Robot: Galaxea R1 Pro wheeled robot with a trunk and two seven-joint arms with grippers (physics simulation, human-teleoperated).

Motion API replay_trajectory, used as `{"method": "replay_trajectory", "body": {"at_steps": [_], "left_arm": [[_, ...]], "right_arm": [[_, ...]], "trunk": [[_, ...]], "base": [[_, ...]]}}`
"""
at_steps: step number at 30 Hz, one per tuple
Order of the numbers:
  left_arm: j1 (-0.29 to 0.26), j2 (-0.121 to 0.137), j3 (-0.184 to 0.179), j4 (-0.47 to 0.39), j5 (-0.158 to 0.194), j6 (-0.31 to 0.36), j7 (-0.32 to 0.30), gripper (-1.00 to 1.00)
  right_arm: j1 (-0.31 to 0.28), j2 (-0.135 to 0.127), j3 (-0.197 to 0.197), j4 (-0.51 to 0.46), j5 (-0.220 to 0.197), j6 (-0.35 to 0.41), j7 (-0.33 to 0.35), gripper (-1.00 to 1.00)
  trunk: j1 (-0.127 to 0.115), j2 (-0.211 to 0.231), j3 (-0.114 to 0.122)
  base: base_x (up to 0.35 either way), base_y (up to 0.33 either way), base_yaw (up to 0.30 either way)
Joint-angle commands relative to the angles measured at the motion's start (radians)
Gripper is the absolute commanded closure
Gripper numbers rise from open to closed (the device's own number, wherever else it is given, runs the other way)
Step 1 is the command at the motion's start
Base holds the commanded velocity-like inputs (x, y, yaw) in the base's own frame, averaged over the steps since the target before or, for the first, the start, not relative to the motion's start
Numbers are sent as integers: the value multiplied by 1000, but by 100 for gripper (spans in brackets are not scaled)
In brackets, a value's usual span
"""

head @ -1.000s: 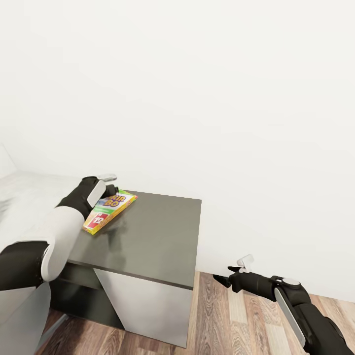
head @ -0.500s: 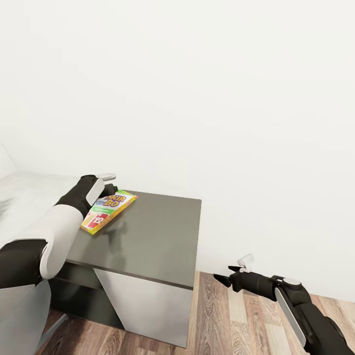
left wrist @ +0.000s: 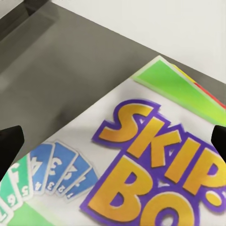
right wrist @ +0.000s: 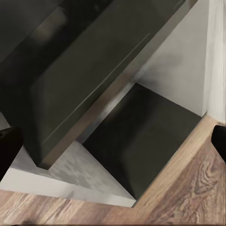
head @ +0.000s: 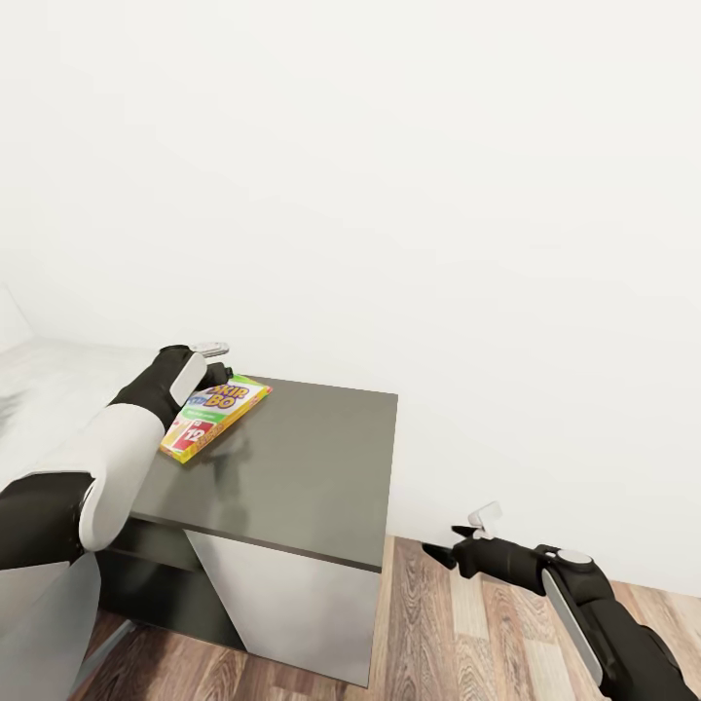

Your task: Put all the toys in the child's room - the three board games (two on the bed and one on the table), the two jigsaw puzzles on the table, and the tennis ball on the table - inside the toy box on the table in the child's room.

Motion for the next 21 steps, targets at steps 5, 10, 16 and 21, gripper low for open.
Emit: {"method": "replay_trajectory", "body": {"at_steps": [5,10,16,21], "left_arm": [[0,0,-2,-2,10,3,7,-100],[0,0,-2,-2,10,3,7,-100],[0,-1,-2,-4,9,2,5,-100],[0,-1,-2,-6,8,-1,5,-100]], "right_arm": [[-1,1,0,0,24,1,-2,-100],[-1,1,-1,0,30,-1,-1,-100],[-1,1,-1,-1,33,-1,1,-100],[-1,0,-2,-2,31,-1,2,-100]], "trunk": [[0,0,-1],[0,0,-1],[0,0,-1],[0,0,-1]], "base": [[0,0,0],[0,0,0],[0,0,0],[0,0,0]]}}
